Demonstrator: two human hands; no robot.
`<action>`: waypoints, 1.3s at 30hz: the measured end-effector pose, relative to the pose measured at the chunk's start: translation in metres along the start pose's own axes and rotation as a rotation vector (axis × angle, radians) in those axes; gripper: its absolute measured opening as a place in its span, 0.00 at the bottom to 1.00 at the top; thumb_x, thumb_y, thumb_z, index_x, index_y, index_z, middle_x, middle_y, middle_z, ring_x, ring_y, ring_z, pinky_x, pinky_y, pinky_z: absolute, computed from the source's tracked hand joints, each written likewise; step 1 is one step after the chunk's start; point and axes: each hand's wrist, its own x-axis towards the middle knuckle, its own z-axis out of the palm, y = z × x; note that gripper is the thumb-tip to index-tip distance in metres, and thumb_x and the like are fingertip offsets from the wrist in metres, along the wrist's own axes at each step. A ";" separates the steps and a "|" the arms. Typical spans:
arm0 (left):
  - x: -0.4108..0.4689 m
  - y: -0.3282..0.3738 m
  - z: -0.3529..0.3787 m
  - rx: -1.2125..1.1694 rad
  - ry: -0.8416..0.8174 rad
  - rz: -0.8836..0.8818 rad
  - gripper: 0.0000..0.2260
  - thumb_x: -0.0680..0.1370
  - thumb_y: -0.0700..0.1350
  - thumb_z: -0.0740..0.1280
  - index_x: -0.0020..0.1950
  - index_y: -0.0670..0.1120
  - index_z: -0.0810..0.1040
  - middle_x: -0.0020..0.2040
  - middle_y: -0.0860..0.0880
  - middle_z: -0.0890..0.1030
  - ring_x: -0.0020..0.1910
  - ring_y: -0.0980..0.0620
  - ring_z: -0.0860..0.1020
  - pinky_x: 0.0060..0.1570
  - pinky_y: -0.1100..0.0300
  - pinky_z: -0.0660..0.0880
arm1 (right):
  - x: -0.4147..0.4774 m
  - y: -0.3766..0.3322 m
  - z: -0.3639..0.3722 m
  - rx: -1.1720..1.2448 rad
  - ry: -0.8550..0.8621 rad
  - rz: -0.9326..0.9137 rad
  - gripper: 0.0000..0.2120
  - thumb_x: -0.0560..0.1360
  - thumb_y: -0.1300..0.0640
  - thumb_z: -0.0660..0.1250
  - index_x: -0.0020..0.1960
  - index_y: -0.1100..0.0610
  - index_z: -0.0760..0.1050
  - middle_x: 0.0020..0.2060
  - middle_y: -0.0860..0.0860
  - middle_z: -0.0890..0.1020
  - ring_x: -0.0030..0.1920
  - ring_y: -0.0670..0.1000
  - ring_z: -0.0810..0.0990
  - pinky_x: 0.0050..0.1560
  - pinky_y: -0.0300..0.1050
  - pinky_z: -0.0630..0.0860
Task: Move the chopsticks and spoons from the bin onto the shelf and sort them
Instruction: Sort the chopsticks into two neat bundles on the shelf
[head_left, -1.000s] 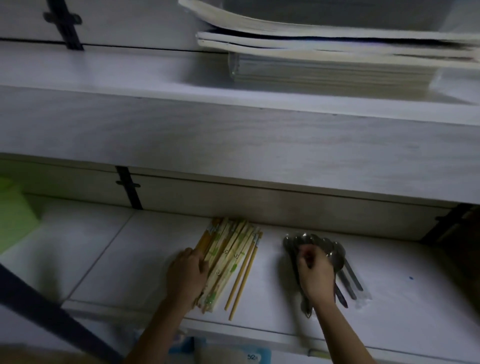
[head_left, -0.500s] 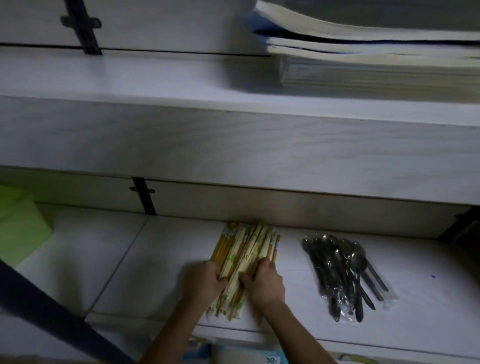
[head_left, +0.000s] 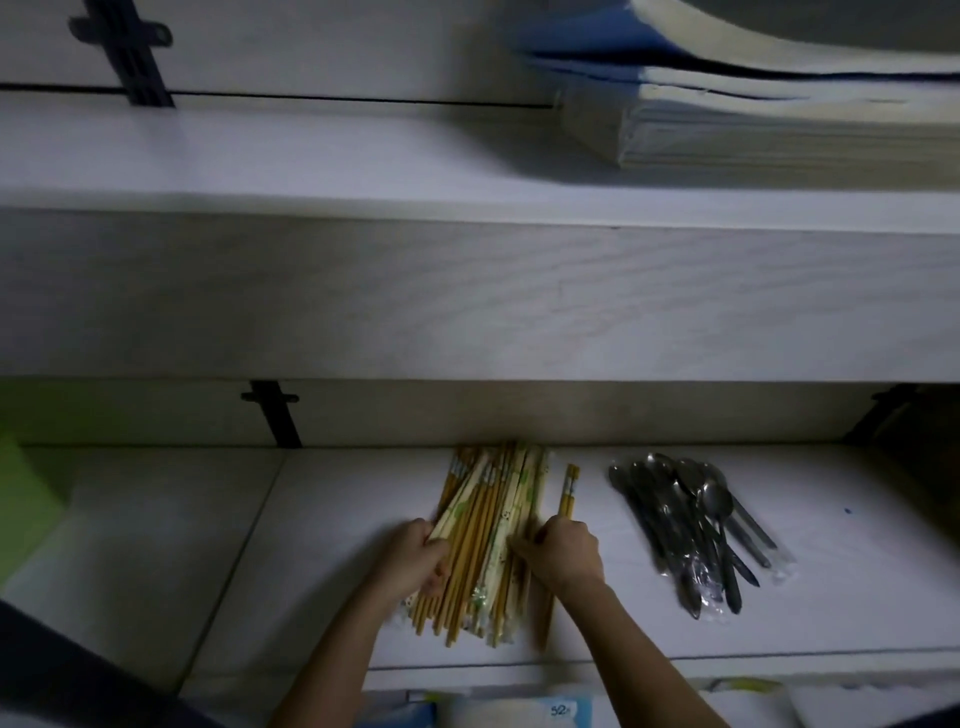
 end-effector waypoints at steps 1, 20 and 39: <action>0.000 -0.001 -0.004 -0.088 -0.047 -0.026 0.04 0.78 0.36 0.57 0.50 0.43 0.70 0.37 0.47 0.75 0.27 0.54 0.72 0.24 0.66 0.70 | 0.000 -0.001 0.002 -0.010 0.003 -0.003 0.19 0.72 0.43 0.66 0.48 0.59 0.78 0.45 0.55 0.82 0.46 0.55 0.81 0.47 0.47 0.80; -0.019 -0.001 0.001 -0.617 -0.144 0.008 0.08 0.80 0.39 0.58 0.55 0.36 0.72 0.37 0.42 0.79 0.32 0.48 0.79 0.36 0.56 0.80 | -0.005 0.021 -0.021 0.419 -0.193 0.014 0.14 0.79 0.60 0.55 0.37 0.59 0.73 0.29 0.53 0.74 0.27 0.48 0.71 0.29 0.38 0.69; -0.005 0.000 0.064 -0.571 0.124 -0.078 0.17 0.76 0.53 0.56 0.52 0.43 0.78 0.50 0.43 0.78 0.54 0.45 0.75 0.55 0.63 0.72 | -0.057 -0.033 0.033 0.680 -0.071 -0.229 0.07 0.81 0.56 0.51 0.49 0.58 0.65 0.37 0.48 0.73 0.39 0.47 0.74 0.42 0.41 0.69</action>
